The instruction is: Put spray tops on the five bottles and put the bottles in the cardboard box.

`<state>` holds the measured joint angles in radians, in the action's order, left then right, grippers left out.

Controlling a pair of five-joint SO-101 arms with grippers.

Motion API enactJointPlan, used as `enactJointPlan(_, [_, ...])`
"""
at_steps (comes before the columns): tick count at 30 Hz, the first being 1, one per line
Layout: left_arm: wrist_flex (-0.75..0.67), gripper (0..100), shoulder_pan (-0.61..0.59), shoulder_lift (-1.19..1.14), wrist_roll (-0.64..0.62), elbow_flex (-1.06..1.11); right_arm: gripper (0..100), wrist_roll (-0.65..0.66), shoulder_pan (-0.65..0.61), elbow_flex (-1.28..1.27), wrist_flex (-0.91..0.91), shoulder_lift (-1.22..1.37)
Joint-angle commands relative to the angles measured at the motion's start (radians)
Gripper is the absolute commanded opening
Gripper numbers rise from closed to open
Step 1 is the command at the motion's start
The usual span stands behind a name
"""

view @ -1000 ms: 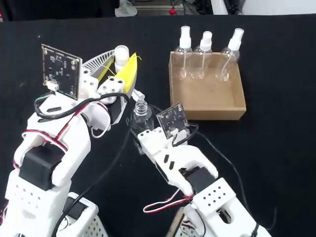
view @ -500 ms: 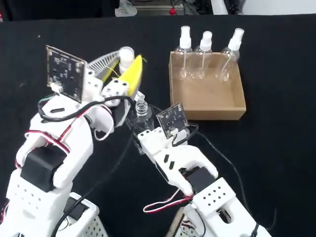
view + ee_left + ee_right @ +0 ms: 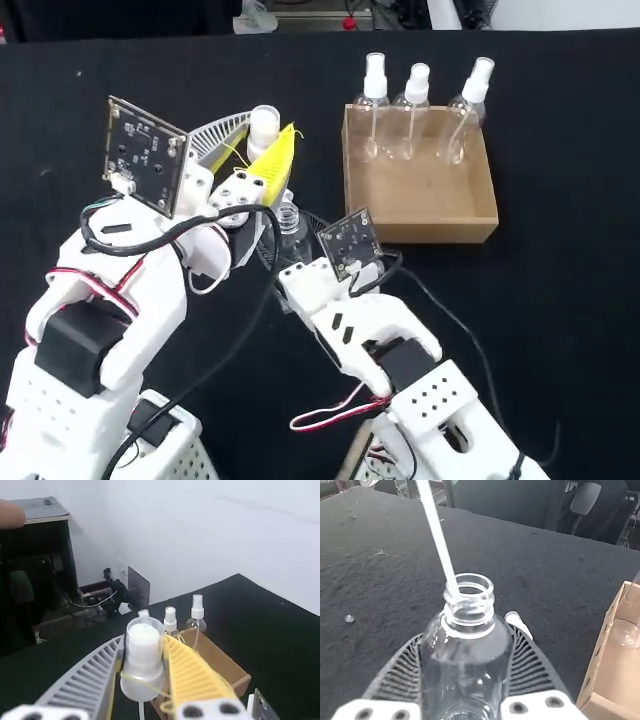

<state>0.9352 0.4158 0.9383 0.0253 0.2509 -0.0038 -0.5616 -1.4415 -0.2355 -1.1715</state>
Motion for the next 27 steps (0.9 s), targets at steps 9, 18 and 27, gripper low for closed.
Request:
enactJointPlan(9, [-0.003, 3, 0.033, -0.097, 0.011, -0.056, 1.1, 0.002, -0.009, 0.004, 0.028, -0.031])
enactJointPlan(18, [-0.009, 3, 0.035, -0.18, 0.011, -0.07, 1.1, 0.002, -0.008, 0.004, 0.021, -0.084])
enactJointPlan(27, [-0.009, 3, 0.047, -0.181, 0.003, -0.07, 1.1, 0.002, -0.009, -0.119, 0.02, -0.351])
